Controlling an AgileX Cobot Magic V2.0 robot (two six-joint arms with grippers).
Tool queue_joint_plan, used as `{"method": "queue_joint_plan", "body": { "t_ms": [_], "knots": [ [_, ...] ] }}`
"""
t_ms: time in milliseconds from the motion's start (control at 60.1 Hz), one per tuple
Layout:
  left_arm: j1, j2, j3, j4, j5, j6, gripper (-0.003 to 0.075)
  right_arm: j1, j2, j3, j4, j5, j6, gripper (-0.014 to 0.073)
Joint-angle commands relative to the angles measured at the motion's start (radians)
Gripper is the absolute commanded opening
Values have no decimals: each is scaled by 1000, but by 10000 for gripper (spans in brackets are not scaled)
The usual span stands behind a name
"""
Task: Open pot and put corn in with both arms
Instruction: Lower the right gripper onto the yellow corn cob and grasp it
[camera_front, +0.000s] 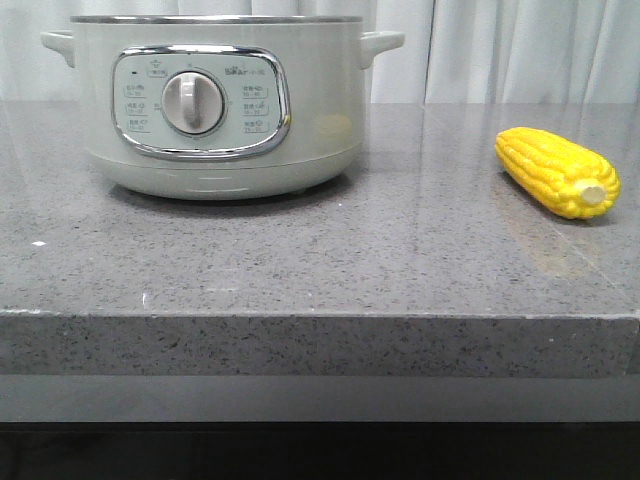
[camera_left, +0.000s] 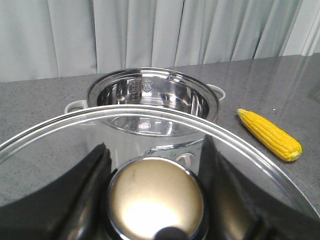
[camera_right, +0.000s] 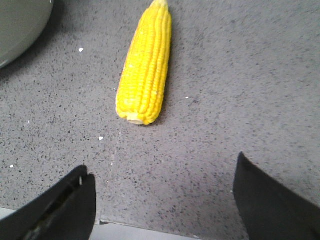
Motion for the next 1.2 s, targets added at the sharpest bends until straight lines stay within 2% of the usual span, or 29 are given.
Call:
{"method": "queue_joint_plan", "body": {
  "t_ms": [0, 599, 898, 1181],
  "knots": [
    [1, 0, -32, -19, -144, -2, 186, 6, 87, -85, 23, -23, -7, 582],
    [1, 0, -32, -19, -140, -2, 186, 6, 610, -410, 85, 3, -7, 582],
    [1, 0, -32, -19, -140, -2, 186, 6, 770, -521, 114, 68, -12, 582],
    [1, 0, -32, -19, -140, -2, 186, 6, 844, -578, 165, 167, -60, 576]
  ]
}}
